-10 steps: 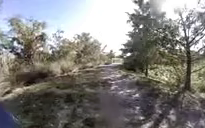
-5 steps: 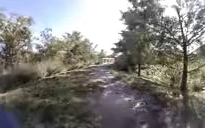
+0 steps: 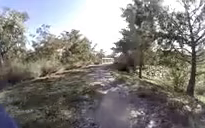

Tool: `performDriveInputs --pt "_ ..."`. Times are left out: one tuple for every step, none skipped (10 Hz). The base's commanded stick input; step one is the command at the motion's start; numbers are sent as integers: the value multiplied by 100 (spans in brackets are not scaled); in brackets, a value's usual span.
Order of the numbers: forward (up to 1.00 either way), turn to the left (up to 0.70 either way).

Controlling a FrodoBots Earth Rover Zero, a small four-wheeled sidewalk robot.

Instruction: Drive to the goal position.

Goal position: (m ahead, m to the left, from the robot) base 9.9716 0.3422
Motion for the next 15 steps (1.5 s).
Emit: performDriveInputs --pt "70 0" --pt "70 0" --pt "70 0" --pt "70 0" --pt "70 0" --pt "70 0" --pt "70 0" --pt "70 35" --pt "70 35" --pt "70 25" --pt "70 13" --pt "70 4" --pt "70 0" --pt "70 0" --pt "70 0"
